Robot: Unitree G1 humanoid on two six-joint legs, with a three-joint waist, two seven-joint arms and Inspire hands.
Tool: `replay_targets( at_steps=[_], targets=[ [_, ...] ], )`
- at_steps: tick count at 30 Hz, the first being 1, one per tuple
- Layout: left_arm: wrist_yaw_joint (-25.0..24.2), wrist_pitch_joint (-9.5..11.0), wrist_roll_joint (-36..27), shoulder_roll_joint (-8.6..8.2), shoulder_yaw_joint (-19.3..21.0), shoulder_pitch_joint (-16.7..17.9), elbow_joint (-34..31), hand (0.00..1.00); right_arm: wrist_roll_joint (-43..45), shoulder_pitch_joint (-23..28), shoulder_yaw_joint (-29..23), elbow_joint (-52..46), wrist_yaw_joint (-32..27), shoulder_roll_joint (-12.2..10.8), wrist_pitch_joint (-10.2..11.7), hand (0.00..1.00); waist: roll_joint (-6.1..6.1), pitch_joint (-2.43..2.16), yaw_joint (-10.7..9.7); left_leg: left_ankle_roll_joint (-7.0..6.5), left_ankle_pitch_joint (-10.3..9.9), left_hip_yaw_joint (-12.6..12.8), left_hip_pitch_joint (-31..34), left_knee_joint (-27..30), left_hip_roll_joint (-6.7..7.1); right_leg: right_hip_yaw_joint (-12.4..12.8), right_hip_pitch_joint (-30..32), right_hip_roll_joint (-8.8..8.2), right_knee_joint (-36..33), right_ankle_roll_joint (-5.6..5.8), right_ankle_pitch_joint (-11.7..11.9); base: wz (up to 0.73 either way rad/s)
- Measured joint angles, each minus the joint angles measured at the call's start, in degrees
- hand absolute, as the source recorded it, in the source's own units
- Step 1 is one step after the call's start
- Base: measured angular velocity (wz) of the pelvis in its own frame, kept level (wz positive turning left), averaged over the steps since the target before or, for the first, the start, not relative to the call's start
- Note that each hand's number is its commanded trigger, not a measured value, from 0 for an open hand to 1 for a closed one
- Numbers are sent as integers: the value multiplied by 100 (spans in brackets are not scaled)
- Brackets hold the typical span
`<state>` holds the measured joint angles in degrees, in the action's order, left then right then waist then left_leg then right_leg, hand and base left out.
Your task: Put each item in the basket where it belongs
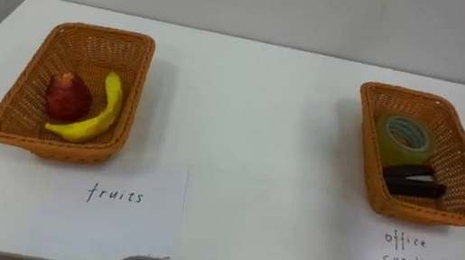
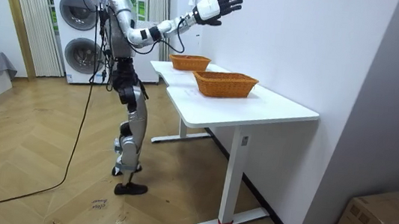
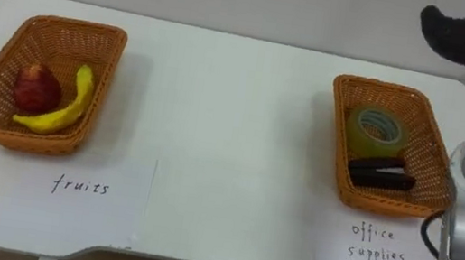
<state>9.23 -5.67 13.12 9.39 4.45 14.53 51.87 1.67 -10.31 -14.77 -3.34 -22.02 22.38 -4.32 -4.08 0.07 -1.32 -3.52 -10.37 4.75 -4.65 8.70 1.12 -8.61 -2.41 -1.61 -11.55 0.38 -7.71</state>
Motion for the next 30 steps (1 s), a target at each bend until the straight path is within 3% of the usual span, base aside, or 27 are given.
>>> replay_targets(
  at_steps=[7,11,19,24,30],
  targets=[
    [190,105,-15,-2,1,87,106,0,-633,671,-295,1,-511,-2,18,0,10,-26,-173,14,-8,152,-80,-64,-40,73,17,43,-7,-8,4,-12],
    [264,164,-8,-3,57,193,110,0,-1066,994,-657,1,-716,-5,225,0,-4,-30,-205,28,-16,268,-108,-98,-57,211,35,75,5,-16,8,-15],
    [368,197,10,2,216,343,138,0,-1326,1670,-1049,140,-1164,-48,379,0,-47,-1,-360,30,-33,324,-114,-82,-49,300,65,82,-1,-40,-8,-5],
    [377,197,-10,-14,213,354,135,0,-2272,2032,-1146,277,-1513,-280,429,0,-20,-17,-385,32,-34,399,-114,-99,-58,392,128,108,83,-43,-16,-7],
    [432,201,-165,-17,234,338,130,0,-3101,2109,-1394,792,-1914,-304,467,0,-9,-16,-496,33,-41,402,-122,-105,-59,386,136,110,82,-42,-17,0]
  ],
)
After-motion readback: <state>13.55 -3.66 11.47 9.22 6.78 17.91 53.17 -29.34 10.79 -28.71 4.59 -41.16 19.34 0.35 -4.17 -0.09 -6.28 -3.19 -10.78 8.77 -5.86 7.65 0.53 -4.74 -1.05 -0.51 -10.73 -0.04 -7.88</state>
